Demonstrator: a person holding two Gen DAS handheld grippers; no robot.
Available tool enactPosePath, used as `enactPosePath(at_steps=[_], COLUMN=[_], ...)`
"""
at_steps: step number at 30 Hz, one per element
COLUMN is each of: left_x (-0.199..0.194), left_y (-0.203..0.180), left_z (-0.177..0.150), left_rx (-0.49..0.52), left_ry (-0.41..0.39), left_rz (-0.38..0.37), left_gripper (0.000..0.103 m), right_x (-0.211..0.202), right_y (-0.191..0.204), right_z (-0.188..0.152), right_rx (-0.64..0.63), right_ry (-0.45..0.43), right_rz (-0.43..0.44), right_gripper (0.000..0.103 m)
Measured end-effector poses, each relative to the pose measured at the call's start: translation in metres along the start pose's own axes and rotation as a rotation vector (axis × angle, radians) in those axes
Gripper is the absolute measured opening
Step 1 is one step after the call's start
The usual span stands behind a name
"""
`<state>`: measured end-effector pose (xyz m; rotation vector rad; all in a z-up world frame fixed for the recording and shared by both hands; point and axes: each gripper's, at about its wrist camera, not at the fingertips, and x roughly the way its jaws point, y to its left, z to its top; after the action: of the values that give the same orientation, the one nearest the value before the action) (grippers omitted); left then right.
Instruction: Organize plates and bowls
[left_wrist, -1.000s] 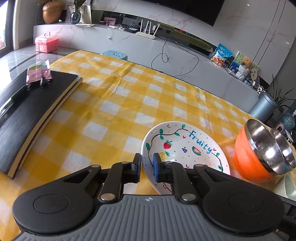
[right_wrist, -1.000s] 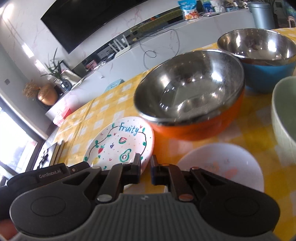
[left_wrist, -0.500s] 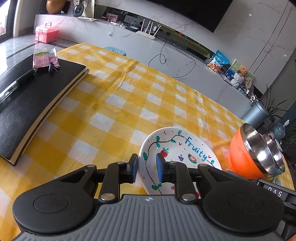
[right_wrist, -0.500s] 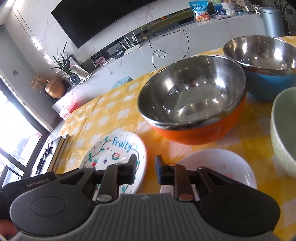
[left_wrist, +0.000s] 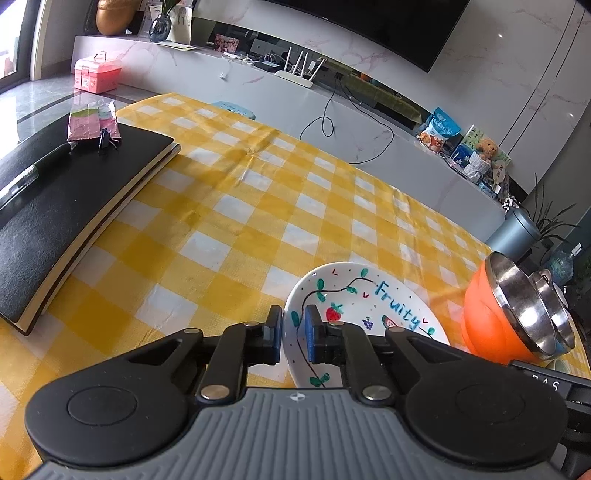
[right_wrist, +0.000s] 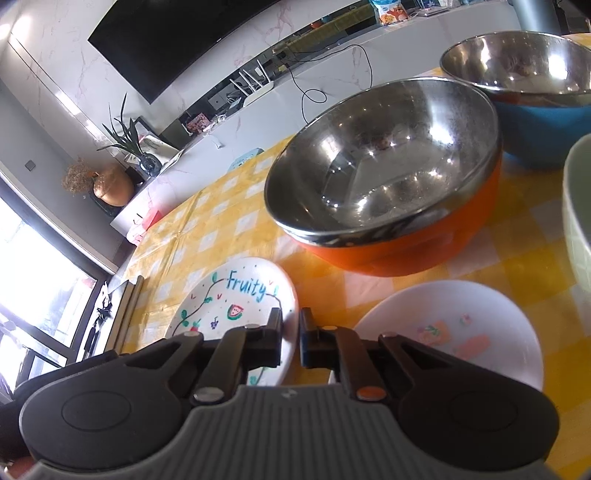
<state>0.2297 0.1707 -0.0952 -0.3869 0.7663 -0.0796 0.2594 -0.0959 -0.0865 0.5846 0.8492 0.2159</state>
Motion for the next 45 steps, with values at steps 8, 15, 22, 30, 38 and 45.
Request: enactPosePath(at_steps=[8,15,22,30,38,45], left_x=[-0.025,-0.070,-0.105,-0.124,-0.128,-0.128], left_y=[-0.003,-0.017,-0.029,-0.039,-0.042,-0.044], left_z=[-0.008,-0.027,-0.063,-0.105,-0.123,-0.129], left_rx=[-0.040,-0.088,-0.115,-0.128,-0.112,-0.091], left_ry=[-0.012,-0.037,-0.023,0.009,0.028,0.034], left_rz=[-0.014,-0.029,-0.039,-0.038,-0.028,-0.010], left_gripper=[0.013,0.013,0.013,0.013,0.013,0.013], right_x=[-0.022,-0.069,-0.125,-0.163,-0.172,-0.168], right_y=[0.001,-0.002,-0.015,-0.037,-0.045,-0.047], right_z=[0.002,-0.011,-0.037,-0.067,-0.079,-0.084], right_rx=[0.000,-0.002,-0.003,0.013,0.010,-0.002], right_ry=[-0.006,-0.006,-0.001,0.013,0.015,0.026], right_rz=[0.028,0.047,0.039,0.012,-0.006,-0.015], right_gripper=[0.006,0.006,0.006,0.006,0.006,0.006])
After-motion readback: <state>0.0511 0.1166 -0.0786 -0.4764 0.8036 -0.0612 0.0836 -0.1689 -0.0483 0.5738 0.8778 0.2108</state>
